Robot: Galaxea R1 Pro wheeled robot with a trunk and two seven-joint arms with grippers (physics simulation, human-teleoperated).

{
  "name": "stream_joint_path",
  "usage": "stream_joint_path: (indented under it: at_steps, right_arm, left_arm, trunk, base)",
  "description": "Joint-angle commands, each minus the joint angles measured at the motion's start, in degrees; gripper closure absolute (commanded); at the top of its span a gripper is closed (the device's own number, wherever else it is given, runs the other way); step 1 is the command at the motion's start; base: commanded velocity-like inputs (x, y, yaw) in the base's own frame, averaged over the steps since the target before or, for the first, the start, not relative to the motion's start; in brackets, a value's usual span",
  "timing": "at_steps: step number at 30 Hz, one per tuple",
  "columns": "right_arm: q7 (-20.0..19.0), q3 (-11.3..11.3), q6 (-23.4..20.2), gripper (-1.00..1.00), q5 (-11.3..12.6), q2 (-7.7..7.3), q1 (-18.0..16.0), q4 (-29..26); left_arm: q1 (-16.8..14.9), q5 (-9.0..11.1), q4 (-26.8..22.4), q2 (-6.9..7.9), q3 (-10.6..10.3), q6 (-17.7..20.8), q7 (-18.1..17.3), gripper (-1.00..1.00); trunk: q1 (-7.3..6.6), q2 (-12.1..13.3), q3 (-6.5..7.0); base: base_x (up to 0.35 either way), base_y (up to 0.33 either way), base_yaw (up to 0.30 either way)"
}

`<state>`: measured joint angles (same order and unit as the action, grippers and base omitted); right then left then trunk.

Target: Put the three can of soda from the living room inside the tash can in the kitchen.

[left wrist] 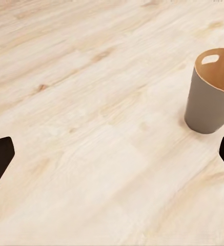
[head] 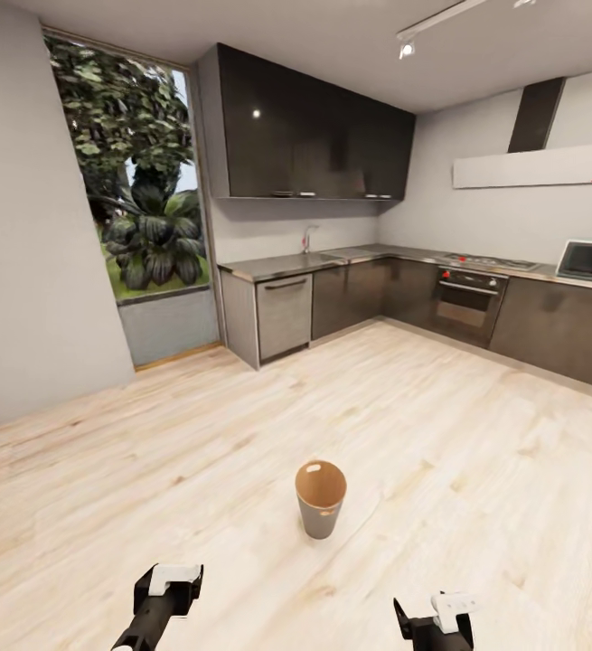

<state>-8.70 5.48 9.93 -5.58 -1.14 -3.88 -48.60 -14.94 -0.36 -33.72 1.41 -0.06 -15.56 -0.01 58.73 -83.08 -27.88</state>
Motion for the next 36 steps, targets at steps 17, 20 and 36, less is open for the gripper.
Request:
stream_joint_path:
  at_steps: [17, 20, 36]
  right_arm:
    - [0.0, -0.4, 0.0, -1.00, -0.3, 0.00, 0.0, 0.0]
    - [0.0, -0.4, 0.0, -1.00, -0.3, 0.00, 0.0, 0.1]
    - [0.0, -0.5, 0.0, -1.00, -0.4, 0.00, 0.0, 0.1]
  left_arm:
    - [0.0, -0.3, 0.1, 0.00, 0.0, 0.1, 0.2, -1.00]
    - [0.0, -0.3, 0.1, 0.00, 0.0, 0.1, 0.2, -1.00]
    - [0.0, -0.3, 0.1, 0.00, 0.0, 0.0, 0.2, -1.00]
  trunk:
    - [0.00, 0.0, 0.00]
    - [0.00, 0.0, 0.00]
    - [0.00, 0.0, 0.00]
  base:
    - [0.300, 0.117, -0.001]
    - [0.323, 0.010, 0.000]
    - [0.325, 0.004, 0.000]
